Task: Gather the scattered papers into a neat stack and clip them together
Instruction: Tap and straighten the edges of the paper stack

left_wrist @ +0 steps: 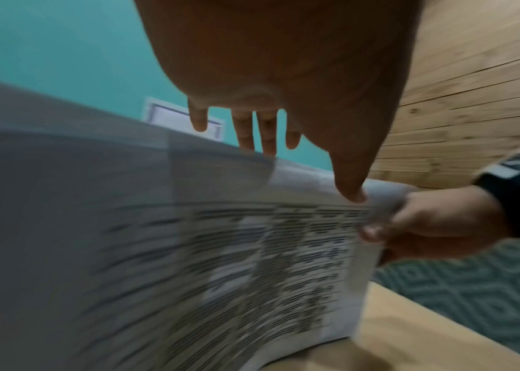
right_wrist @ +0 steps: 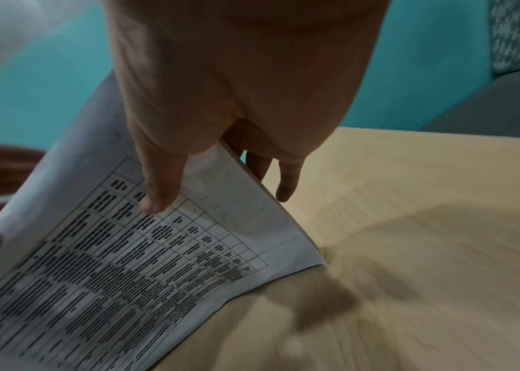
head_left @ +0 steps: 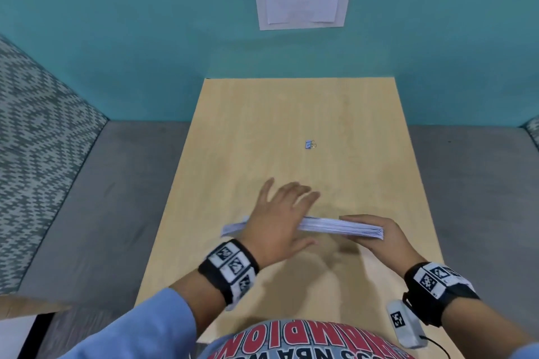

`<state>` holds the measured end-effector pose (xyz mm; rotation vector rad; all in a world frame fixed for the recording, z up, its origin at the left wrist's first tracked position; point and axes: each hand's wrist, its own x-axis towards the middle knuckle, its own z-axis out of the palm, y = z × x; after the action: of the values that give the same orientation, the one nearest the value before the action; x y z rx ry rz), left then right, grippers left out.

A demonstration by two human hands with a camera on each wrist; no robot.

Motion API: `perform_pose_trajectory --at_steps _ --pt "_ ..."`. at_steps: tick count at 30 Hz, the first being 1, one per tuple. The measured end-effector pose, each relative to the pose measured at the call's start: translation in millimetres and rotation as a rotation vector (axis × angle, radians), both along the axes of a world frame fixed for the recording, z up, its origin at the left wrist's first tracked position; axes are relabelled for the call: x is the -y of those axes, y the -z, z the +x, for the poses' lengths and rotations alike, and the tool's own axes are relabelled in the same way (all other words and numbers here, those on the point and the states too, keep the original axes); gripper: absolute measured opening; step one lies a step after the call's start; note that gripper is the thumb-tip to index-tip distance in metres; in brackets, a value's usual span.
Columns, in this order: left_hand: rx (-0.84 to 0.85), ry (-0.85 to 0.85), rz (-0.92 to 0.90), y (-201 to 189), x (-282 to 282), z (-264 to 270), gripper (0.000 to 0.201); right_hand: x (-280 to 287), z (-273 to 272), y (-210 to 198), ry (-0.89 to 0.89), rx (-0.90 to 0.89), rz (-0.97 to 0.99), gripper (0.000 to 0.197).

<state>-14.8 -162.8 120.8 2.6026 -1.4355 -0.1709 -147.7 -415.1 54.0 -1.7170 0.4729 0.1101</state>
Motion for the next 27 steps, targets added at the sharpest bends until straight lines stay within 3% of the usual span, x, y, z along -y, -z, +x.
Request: perform_pose_trajectory --at_steps 2,4,8,11,14,19,25,27 --pt "-0.025 0.076 0.066 3.2 33.8 -13.0 0.1 -0.5 -2.0 0.6 -0.041 -0.015 -0.043 0.043" --pt "-0.053 0.091 0.165 8.1 57.2 -20.6 0.095 -2.7 -3.1 -0.4 -0.09 -0.034 -0.068 0.046" --pt "0.029 0.139 0.318 15.7 70.1 -21.4 0.028 -6.7 -2.2 -10.7 -0.11 -0.035 -0.047 0.035" --pt "0.081 0.145 0.403 22.8 63.0 -13.7 0.014 -8.8 -0.8 -11.3 -0.079 -0.049 -0.087 0.036" --pt "0.007 0.11 0.458 22.1 51.0 1.7 0.034 -10.7 0.2 -10.6 -0.089 -0.081 -0.161 0.038" --pt "-0.098 -0.03 0.56 10.4 18.2 34.3 0.043 -9.3 3.0 -25.5 -0.124 -0.069 -0.171 0.035" --pt "-0.137 -0.134 0.615 0.2 -12.6 57.0 0.041 -10.0 12.6 -42.7 -0.156 -0.046 -0.21 0.04" --pt "-0.138 -0.121 0.632 -3.4 -13.9 58.3 0.043 -6.1 15.8 -42.1 -0.2 -0.061 -0.306 0.044"
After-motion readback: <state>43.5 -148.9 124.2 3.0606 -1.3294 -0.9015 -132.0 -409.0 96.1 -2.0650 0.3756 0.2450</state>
